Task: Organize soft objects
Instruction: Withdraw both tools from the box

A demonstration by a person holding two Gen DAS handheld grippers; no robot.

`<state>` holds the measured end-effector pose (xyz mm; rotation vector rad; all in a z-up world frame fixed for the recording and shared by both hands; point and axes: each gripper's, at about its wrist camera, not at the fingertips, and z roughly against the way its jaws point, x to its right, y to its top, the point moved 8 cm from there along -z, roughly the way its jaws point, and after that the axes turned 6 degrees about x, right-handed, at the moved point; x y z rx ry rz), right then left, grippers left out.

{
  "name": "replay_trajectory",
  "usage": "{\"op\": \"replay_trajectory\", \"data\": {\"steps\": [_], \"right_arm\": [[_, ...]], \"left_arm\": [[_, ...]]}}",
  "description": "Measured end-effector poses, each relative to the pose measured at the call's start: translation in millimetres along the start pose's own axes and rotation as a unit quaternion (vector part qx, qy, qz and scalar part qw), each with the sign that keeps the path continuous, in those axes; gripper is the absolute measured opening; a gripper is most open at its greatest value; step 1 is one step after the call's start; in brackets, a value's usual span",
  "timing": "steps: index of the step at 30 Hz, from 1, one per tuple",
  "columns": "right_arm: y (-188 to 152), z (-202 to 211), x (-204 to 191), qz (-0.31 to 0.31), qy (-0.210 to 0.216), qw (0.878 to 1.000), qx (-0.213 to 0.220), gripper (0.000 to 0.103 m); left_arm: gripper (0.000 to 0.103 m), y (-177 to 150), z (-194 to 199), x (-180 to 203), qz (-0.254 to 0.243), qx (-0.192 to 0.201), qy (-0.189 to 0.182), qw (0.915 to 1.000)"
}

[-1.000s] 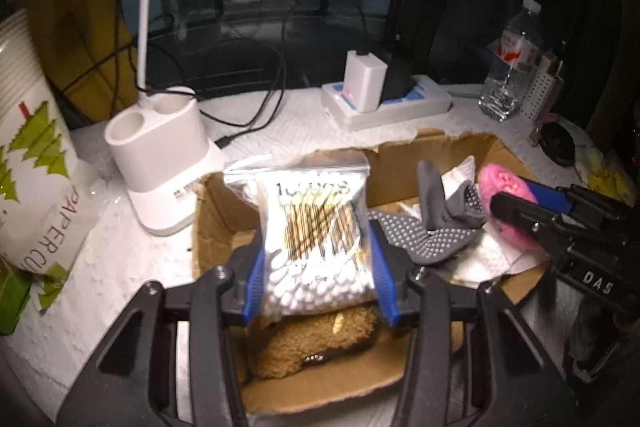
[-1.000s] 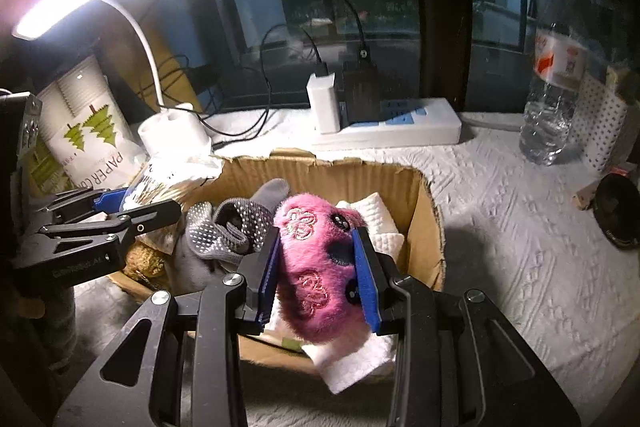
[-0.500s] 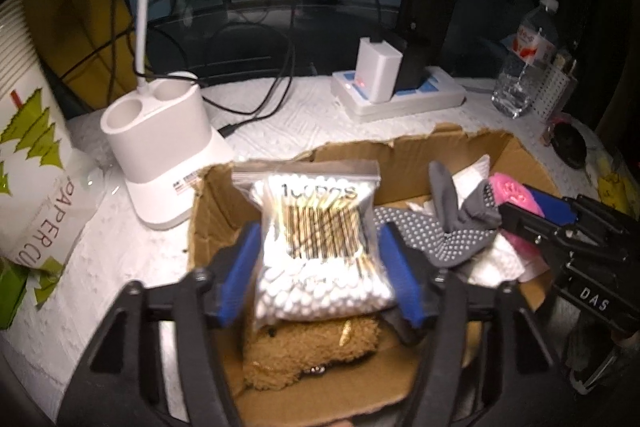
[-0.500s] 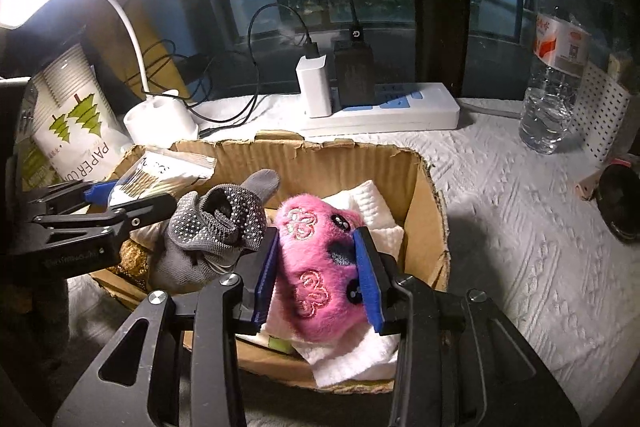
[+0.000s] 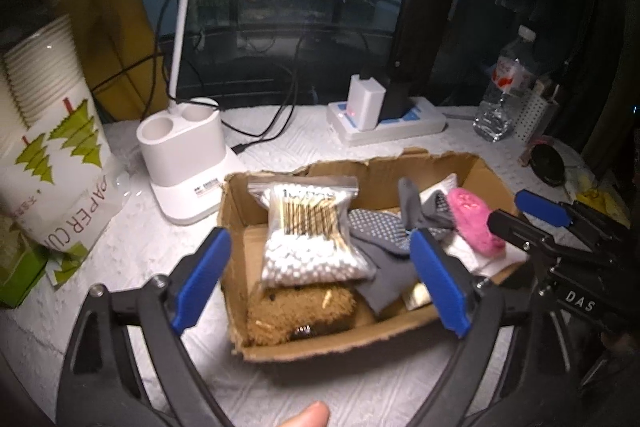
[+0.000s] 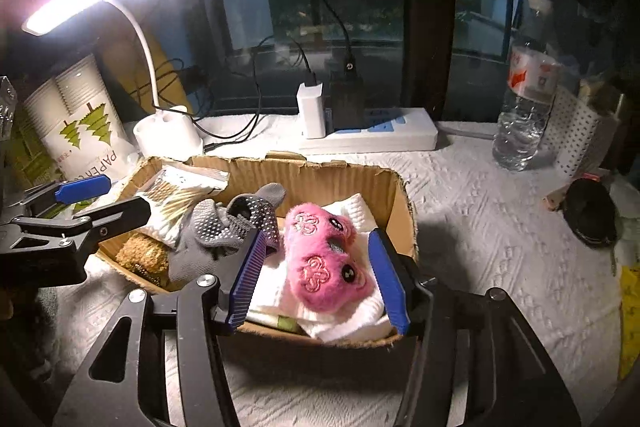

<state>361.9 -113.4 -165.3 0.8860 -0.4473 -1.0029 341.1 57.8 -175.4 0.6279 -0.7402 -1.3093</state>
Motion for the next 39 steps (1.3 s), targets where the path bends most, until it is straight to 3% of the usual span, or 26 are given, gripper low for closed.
{"op": "replay_trajectory", "data": {"steps": [20, 39], "right_arm": [[-12.9, 70.7, -21.6, 0.014, -0.013, 0.999, 0.028, 0.057], [-39.5, 125.5, -40.8, 0.020, -0.019, 0.999, 0.042, 0.057]], "left_arm": [[0.093, -13.8, 85.2, 16.3, 0.003, 0.047, -0.014, 0.9988], [0.093, -51.4, 140.0, 33.2, -0.004, 0.062, -0.019, 0.9979]]}}
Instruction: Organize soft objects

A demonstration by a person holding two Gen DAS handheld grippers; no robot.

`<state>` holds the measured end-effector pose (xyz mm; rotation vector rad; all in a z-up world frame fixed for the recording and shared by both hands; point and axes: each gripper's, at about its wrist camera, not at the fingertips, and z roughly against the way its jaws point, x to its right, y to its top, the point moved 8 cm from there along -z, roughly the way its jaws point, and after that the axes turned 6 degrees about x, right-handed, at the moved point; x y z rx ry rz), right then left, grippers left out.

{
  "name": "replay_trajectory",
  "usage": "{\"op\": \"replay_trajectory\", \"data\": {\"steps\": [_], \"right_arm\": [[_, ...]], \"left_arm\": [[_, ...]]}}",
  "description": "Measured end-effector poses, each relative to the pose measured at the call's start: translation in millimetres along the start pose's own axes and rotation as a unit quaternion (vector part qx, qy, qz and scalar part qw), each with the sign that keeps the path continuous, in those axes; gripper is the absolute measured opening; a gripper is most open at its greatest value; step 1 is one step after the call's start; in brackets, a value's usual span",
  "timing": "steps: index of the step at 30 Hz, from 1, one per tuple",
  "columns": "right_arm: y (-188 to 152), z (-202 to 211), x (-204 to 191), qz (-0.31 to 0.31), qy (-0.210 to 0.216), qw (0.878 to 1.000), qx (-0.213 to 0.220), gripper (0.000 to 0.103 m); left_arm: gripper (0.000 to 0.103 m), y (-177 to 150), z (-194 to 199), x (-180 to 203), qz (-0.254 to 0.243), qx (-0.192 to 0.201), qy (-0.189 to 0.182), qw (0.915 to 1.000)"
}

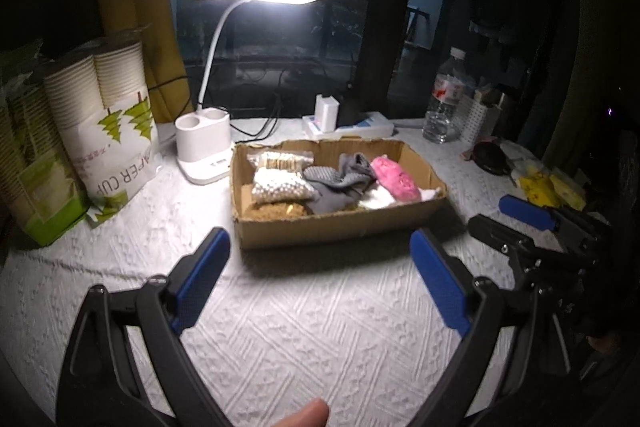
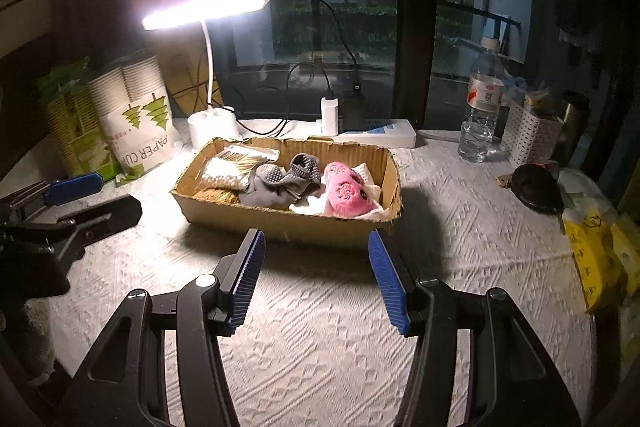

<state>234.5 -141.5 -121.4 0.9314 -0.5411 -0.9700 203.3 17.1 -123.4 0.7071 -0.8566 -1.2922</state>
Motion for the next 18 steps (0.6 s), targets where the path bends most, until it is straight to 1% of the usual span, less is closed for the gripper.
{"op": "replay_trajectory", "data": {"steps": [7, 11, 13, 14, 15, 18], "right_arm": [[-6.0, 20.9, -8.1, 0.004, -0.002, 1.000, 0.009, 0.057], [-8.2, 35.1, -12.1, 0.006, -0.005, 1.000, 0.017, 0.057], [-8.8, 44.0, -13.0, 0.005, -0.008, 1.000, 0.023, 0.060], [-8.4, 47.3, -12.5, 0.004, -0.009, 1.000, 0.025, 0.064], [-7.9, 51.8, -12.8, 0.004, -0.010, 1.000, 0.029, 0.066], [-3.8, 65.5, -11.6, 0.005, -0.018, 0.999, 0.042, 0.070]], "left_arm": [[0.093, -12.9, 19.8, 8.5, -0.011, 0.015, 0.006, 0.9998], [0.093, -20.0, 29.1, 13.2, -0.013, 0.013, 0.005, 0.9998], [0.093, -20.4, 35.9, 15.5, -0.016, 0.017, 0.006, 0.9997], [0.093, -19.7, 39.2, 16.6, -0.019, 0.021, 0.007, 0.9996], [0.093, -17.9, 43.2, 17.8, -0.021, 0.025, 0.008, 0.9994], [0.093, -10.4, 54.6, 21.9, -0.024, 0.040, 0.006, 0.9989]]}}
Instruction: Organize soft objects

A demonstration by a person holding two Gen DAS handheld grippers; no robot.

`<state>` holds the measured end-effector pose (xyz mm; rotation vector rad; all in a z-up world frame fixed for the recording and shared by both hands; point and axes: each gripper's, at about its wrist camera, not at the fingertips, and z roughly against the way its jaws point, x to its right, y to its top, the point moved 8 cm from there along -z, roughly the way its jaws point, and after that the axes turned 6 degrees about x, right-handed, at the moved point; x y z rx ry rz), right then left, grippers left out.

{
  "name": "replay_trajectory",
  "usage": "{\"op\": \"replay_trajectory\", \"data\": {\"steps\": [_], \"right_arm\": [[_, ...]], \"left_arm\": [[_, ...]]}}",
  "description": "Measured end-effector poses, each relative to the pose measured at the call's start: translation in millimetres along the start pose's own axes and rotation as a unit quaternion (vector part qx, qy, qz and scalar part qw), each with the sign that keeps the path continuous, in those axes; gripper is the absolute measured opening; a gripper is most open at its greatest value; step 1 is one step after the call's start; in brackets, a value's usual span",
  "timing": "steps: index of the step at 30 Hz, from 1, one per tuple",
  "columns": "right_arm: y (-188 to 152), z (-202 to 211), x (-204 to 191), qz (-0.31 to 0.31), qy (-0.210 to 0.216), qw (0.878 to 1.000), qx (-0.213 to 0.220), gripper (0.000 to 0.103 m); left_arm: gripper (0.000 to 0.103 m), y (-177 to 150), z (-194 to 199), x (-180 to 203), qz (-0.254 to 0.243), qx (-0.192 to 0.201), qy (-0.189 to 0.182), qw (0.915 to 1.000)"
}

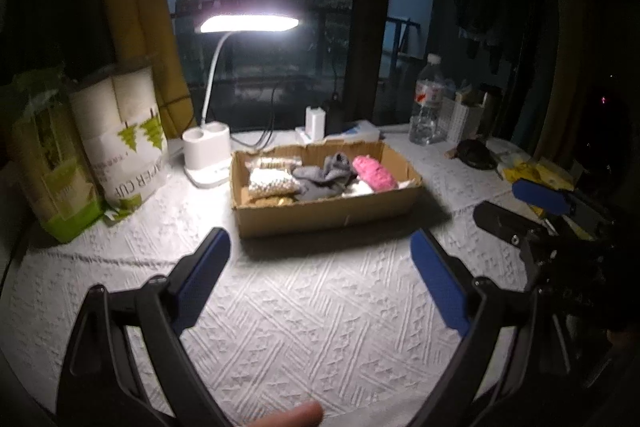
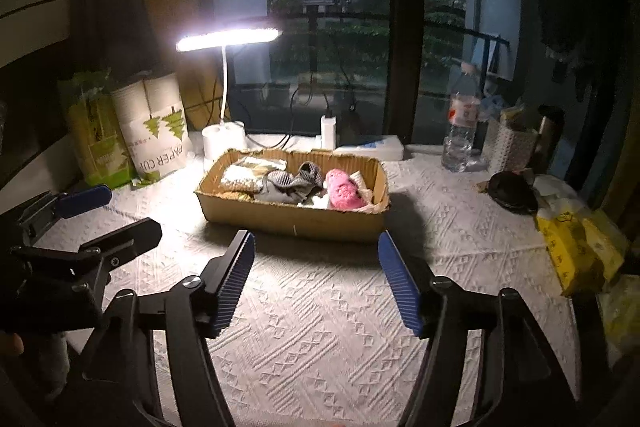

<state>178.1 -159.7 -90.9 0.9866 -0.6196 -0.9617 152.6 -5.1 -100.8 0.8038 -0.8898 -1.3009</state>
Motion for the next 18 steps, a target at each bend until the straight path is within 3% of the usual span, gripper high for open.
{"op": "replay_trajectory", "data": {"steps": [18], "right_arm": [[46.3, 38.4, 10.9, 0.008, -0.023, 0.998, 0.062, 0.071]], "left_arm": [[0.093, 57.2, 37.8, 10.7, -0.019, 0.066, 0.002, 0.9976]]}}
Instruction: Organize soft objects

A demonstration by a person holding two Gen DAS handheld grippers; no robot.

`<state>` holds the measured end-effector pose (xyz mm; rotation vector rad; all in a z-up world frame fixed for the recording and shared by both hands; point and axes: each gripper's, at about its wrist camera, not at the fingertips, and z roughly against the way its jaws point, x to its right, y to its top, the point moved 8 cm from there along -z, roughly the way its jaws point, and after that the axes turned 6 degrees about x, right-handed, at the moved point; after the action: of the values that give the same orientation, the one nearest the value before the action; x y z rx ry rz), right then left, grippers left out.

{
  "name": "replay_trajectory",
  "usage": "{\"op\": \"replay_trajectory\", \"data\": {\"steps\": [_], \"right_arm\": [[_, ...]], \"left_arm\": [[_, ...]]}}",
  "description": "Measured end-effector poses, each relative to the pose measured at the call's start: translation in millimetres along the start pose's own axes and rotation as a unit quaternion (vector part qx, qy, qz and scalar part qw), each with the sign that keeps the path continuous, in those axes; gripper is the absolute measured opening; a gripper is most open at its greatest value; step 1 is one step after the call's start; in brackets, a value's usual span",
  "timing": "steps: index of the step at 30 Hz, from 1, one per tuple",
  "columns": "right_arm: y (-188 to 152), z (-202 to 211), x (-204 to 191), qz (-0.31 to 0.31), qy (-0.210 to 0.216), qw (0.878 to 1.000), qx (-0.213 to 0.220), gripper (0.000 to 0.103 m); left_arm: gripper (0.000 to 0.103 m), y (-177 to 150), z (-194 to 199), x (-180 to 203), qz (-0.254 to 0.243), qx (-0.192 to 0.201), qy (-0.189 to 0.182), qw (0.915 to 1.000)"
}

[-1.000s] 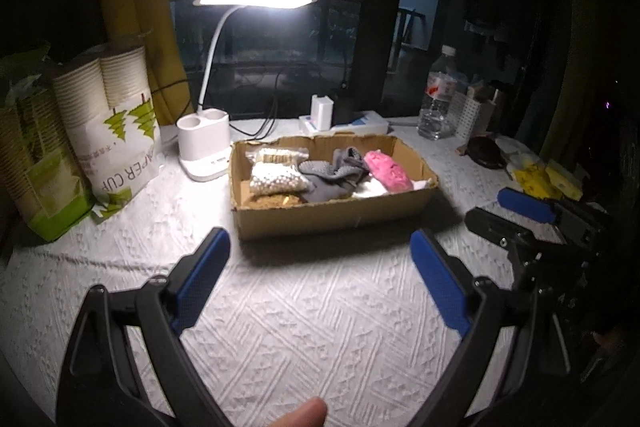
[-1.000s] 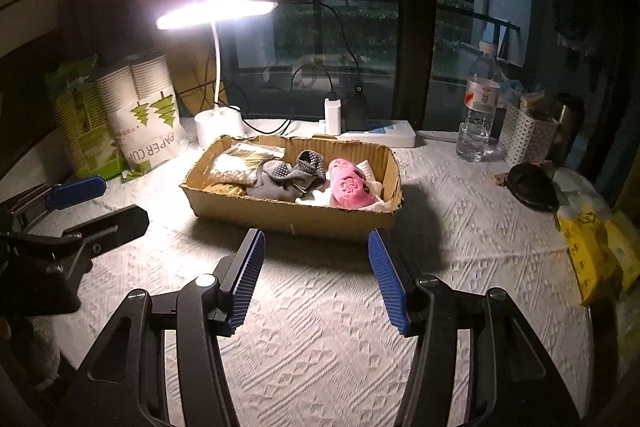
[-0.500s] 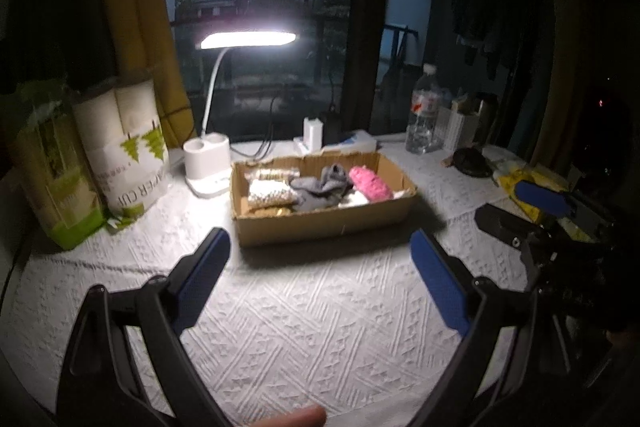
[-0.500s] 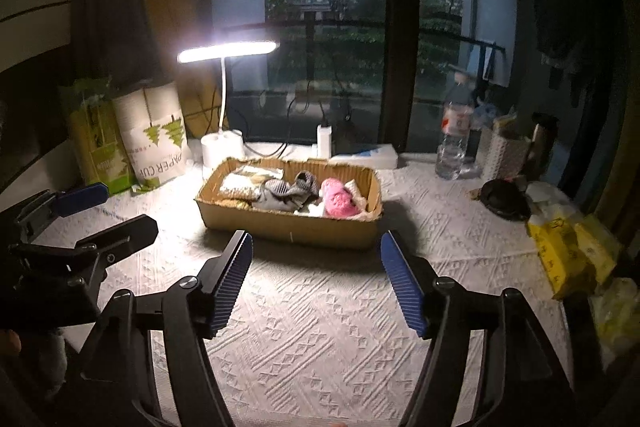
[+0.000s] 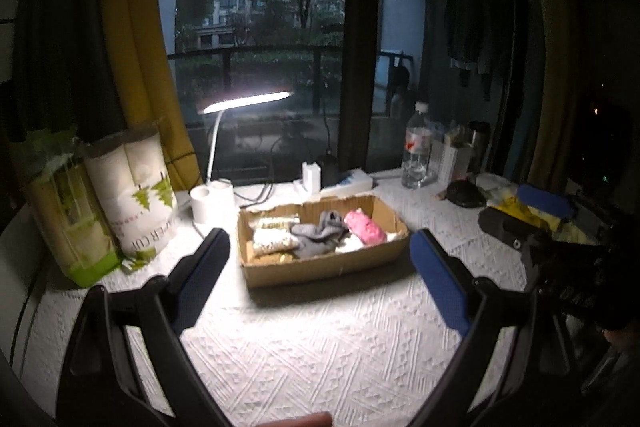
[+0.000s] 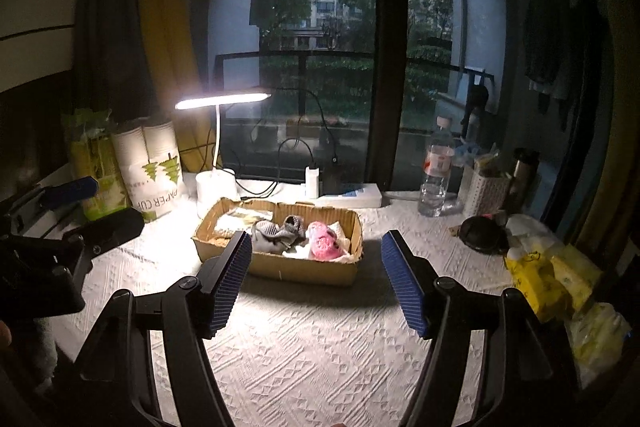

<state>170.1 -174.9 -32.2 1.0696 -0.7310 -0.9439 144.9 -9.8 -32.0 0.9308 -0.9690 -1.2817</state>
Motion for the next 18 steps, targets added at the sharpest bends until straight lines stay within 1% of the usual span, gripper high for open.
{"op": "replay_trajectory", "data": {"steps": [6, 18], "right_arm": [[3.1, 0.6, 1.2, -0.001, -0.001, 1.000, 0.002, 0.071], [-0.1, -3.1, 2.6, -0.001, -0.002, 1.000, -0.004, 0.071]], "left_arm": [[0.093, 9.7, 2.3, -0.7, -0.001, 0.011, 0.003, 0.9999], [0.093, 11.3, -0.8, -1.4, 0.001, 0.010, 0.003, 0.9999]]}}
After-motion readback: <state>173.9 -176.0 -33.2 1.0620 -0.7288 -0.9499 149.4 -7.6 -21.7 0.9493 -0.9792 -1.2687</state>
